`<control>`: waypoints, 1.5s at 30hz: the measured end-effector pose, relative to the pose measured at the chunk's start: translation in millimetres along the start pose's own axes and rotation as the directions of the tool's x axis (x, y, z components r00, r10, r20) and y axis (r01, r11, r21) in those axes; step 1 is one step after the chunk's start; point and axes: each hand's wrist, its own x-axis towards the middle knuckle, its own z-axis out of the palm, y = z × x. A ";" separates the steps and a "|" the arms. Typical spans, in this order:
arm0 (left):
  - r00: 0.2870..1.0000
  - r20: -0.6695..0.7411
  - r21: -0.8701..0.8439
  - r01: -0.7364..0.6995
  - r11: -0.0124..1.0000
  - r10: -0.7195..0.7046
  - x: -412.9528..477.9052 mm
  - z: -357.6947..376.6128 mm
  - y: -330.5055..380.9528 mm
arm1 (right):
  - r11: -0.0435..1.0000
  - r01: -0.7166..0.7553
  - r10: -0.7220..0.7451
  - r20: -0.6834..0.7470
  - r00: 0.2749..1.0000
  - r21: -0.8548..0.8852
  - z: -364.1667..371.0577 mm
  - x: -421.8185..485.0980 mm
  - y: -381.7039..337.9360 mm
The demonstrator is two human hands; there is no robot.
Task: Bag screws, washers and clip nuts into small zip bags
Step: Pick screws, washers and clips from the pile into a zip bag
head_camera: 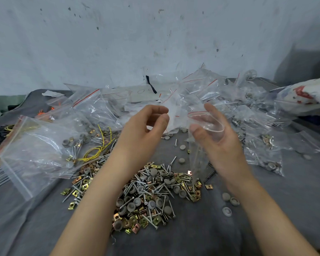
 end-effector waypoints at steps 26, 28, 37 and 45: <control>0.777 0.500 0.691 -0.090 0.717 -0.384 -13.0 17.8 -44.5 | 0.987 -0.027 0.048 -0.130 0.990 0.161 -11.7 8.6 4.2; 0.790 0.487 0.707 -0.107 0.699 -0.372 -13.4 21.2 -44.9 | 0.979 -0.046 0.072 -0.128 0.989 0.199 -12.8 9.1 4.5; 0.814 0.466 0.740 -0.143 0.657 -0.348 -14.3 24.1 -45.2 | 0.949 -0.099 0.140 -0.119 0.983 0.299 -17.8 11.9 2.7; 0.873 0.379 0.686 -0.042 0.726 -0.307 -7.9 9.7 -44.3 | 0.927 0.092 -0.092 0.017 0.996 -0.365 -10.8 -2.7 11.6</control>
